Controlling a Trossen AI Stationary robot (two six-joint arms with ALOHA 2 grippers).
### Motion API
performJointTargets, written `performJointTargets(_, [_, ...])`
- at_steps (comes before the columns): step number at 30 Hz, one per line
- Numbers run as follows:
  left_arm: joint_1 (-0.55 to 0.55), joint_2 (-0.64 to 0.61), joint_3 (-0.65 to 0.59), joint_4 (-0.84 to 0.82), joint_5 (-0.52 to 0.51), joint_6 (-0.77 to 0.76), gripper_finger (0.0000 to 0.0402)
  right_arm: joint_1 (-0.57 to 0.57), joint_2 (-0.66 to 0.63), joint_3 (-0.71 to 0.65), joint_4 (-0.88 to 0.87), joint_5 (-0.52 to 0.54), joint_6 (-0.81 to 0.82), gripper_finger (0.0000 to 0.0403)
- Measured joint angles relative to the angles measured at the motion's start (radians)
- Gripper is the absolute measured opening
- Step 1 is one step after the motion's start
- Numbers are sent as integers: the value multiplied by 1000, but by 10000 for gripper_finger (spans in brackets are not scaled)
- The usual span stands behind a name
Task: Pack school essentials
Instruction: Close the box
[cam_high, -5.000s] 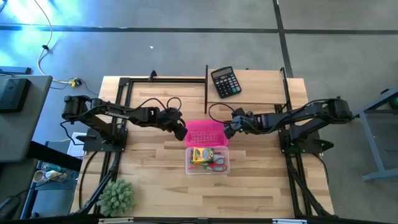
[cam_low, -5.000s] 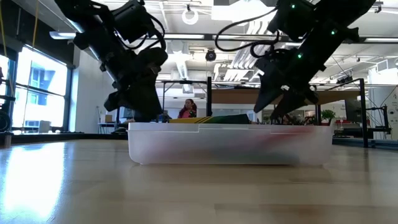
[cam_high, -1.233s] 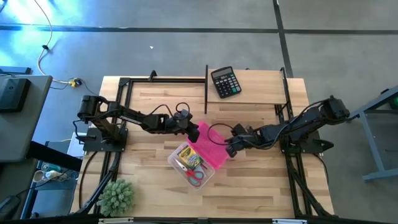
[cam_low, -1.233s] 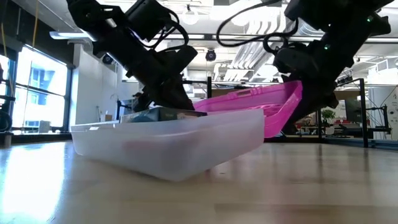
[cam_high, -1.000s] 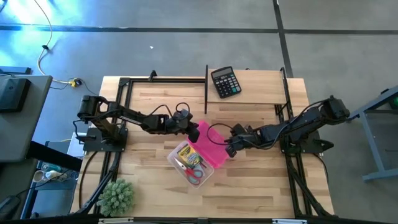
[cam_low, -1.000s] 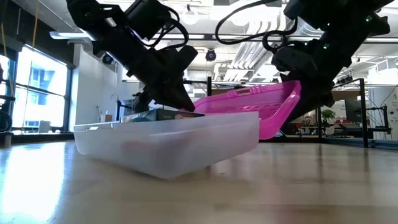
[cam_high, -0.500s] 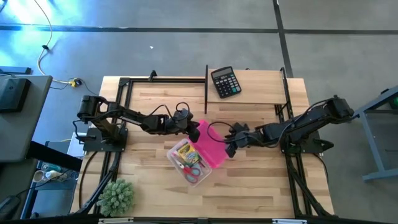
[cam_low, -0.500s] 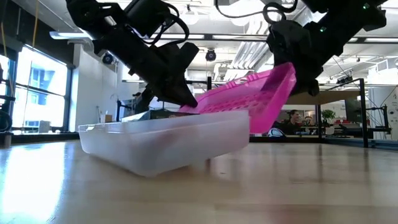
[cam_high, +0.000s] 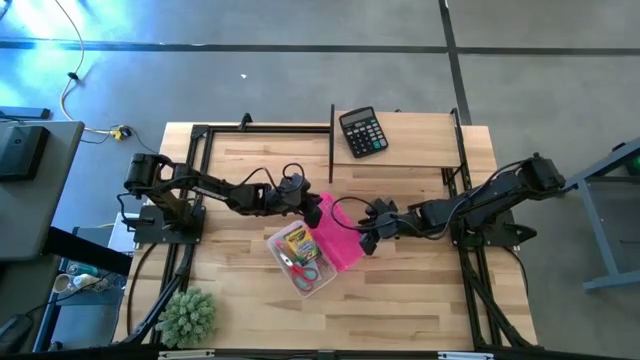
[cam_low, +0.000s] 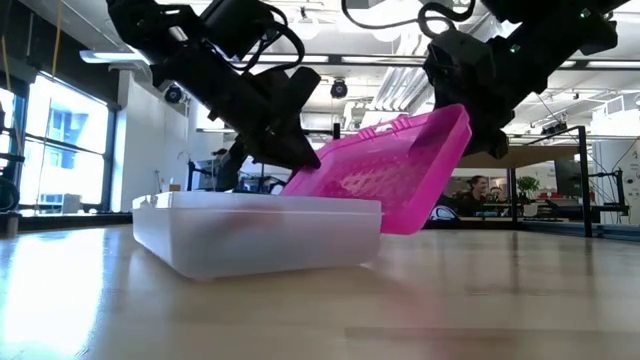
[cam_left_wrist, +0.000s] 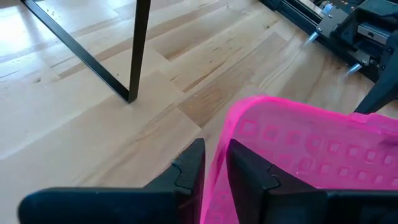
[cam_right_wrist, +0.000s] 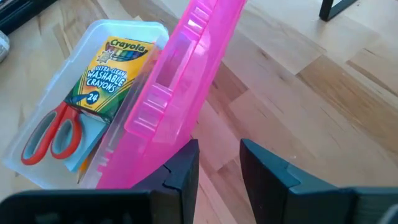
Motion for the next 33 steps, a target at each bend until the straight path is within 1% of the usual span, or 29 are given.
performJointTargets(3, [0,0,0,-1,5,1,66,0,0,0,4,-3,0,108])
performJointTargets(12, [5,0,0,11,112,93,114,0,0,0,7,-6,-3,108])
performJointTargets(17, [9,-12,0,11,148,95,145,0,0,0,6,-14,-3,108])
performJointTargets(21, [23,-41,1,3,215,95,164,0,0,0,6,-15,-3,108])
performJointTargets(25, [37,-81,1,-51,240,106,172,0,0,0,4,-15,-3,108])
performJointTargets(30, [53,-152,1,-167,249,138,172,0,0,0,5,-15,-3,108])
performJointTargets(33, [64,-216,1,-268,266,139,172,0,0,0,14,-15,-3,108])
